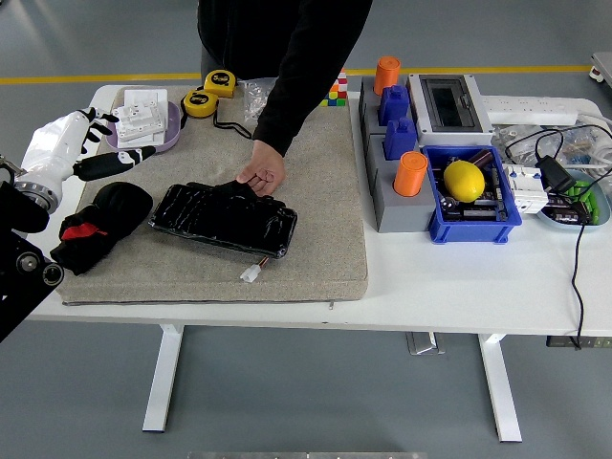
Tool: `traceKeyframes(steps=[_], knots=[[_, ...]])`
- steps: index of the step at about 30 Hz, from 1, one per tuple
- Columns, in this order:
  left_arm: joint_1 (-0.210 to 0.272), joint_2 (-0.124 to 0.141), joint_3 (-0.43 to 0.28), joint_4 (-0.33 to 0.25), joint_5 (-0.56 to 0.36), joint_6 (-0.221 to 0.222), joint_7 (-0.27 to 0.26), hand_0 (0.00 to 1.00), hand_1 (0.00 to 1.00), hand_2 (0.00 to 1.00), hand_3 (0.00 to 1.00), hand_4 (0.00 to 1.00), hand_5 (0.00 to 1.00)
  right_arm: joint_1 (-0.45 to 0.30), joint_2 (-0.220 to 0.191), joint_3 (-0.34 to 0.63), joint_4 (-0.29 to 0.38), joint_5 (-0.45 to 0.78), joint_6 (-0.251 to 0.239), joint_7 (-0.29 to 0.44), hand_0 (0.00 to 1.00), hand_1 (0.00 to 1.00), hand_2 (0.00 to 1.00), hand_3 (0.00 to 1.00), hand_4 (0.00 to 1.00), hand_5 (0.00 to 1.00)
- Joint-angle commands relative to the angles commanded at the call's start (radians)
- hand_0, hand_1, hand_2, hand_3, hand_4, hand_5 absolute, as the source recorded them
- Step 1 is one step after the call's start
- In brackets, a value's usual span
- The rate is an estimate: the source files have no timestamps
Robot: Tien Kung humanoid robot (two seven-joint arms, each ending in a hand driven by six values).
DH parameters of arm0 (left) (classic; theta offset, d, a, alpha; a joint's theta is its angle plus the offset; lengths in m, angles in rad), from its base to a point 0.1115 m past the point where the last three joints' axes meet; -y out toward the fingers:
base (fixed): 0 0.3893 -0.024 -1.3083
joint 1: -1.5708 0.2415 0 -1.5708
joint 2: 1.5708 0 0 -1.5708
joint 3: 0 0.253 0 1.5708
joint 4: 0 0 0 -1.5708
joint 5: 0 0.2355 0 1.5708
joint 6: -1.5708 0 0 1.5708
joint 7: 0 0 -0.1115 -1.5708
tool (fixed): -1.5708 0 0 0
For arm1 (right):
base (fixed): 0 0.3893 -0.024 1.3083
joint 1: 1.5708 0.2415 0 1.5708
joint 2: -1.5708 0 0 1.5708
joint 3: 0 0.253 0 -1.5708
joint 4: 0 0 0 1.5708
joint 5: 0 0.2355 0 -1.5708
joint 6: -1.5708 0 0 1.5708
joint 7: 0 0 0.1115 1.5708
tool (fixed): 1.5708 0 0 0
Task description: Pick the rag up,wipe the panel,place it on the desk
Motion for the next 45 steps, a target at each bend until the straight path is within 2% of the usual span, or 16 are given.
traceKeyframes(steps=[5, 9, 14, 15, 20, 21, 30, 32, 33, 38, 39, 41, 44, 45], knots=[[0.010, 0.022, -0.038, -0.112, -0.020, -0.030, 0.038, 0.445, 0.623, 0.683, 0.762, 0.998, 0.773, -0.002, -0.002, -0.002, 0.000, 0.000, 0.001, 0.001, 0.750, 0.701, 0.703, 0.620, 0.998, 0.540], [0.010, 0.049, -0.056, -0.190, -0.063, -0.034, 0.043, 0.442, 0.624, 0.684, 0.763, 0.998, 0.772, -0.002, -0.003, -0.004, 0.000, -0.002, 0.000, 0.001, 0.751, 0.701, 0.703, 0.619, 0.998, 0.540], [0.010, 0.083, -0.051, -0.239, -0.158, -0.013, 0.029, 0.442, 0.624, 0.684, 0.763, 0.998, 0.772, 0.003, -0.003, -0.020, 0.000, 0.003, 0.000, 0.002, 0.751, 0.701, 0.703, 0.619, 0.998, 0.540], [0.014, 0.088, -0.049, -0.243, -0.189, 0.001, 0.018, 0.443, 0.624, 0.684, 0.760, 0.998, 0.724, 0.004, -0.004, -0.026, 0.000, 0.006, 0.001, 0.003, 0.751, 0.701, 0.703, 0.619, 0.998, 0.539], [0.033, 0.093, -0.041, -0.237, -0.361, 0.065, -0.043, 0.443, 0.624, 0.684, 0.760, 0.998, 0.724, 0.006, -0.005, -0.046, 0.000, 0.015, 0.001, 0.006, 0.751, 0.701, 0.703, 0.619, 0.998, 0.539], [0.035, 0.093, -0.040, -0.235, -0.385, 0.073, -0.050, 0.437, 0.618, 0.675, 0.756, 0.993, 0.636, 0.006, -0.005, -0.048, 0.000, 0.017, 0.001, 0.007, 0.750, 0.701, 0.703, 0.618, 0.998, 0.539], [0.067, 0.091, -0.024, -0.204, -0.549, 0.131, -0.143, 0.439, 0.609, 0.670, 0.749, 0.969, 0.603, 0.001, -0.005, -0.043, 0.007, -0.001, 0.001, 0.011, 0.750, 0.701, 0.703, 0.618, 0.998, 0.539], [0.071, 0.088, -0.016, -0.196, -0.606, 0.138, -0.176, 0.439, 0.609, 0.670, 0.749, 0.969, 0.603, -0.002, -0.003, -0.037, 0.008, -0.005, 0.001, 0.011, 0.750, 0.701, 0.703, 0.618, 0.998, 0.539], [0.074, 0.087, -0.010, -0.193, -0.651, 0.138, -0.205, 0.439, 0.608, 0.666, 0.742, 0.928, 0.561, -0.004, -0.003, -0.032, 0.009, -0.007, 0.000, 0.011, 0.750, 0.701, 0.703, 0.617, 0.998, 0.539], [0.083, 0.094, 0.012, -0.190, -0.854, 0.097, -0.326, 0.439, 0.608, 0.666, 0.742, 0.928, 0.561, -0.005, 0.002, -0.017, 0.011, -0.011, -0.001, 0.012, 0.750, 0.701, 0.703, 0.617, 0.998, 0.539], [0.086, 0.096, 0.015, -0.194, -0.899, 0.088, -0.346, 0.475, 0.614, 0.667, 0.743, 0.916, 0.546, -0.005, 0.002, -0.012, 0.013, -0.015, -0.001, 0.012, 0.750, 0.701, 0.703, 0.618, 0.998, 0.540], [0.092, 0.094, 0.020, -0.201, -0.983, 0.083, -0.391, 0.475, 0.614, 0.667, 0.743, 0.916, 0.546, -0.003, 0.004, -0.005, 0.015, -0.021, -0.002, 0.013, 0.750, 0.701, 0.703, 0.618, 0.998, 0.540], [0.099, 0.078, 0.014, -0.196, -1.109, 0.075, -0.473, 0.475, 0.614, 0.667, 0.743, 0.916, 0.546, -0.002, 0.006, -0.001, 0.018, -0.024, -0.003, 0.014, 0.750, 0.701, 0.703, 0.618, 0.998, 0.540], [0.102, 0.071, 0.009, -0.192, -1.134, 0.072, -0.496, 0.477, 0.607, 0.643, 0.678, 0.890, 0.514, -0.001, 0.006, 0.000, 0.019, -0.025, -0.004, 0.014, 0.752, 0.701, 0.703, 0.617, 0.998, 0.541]])
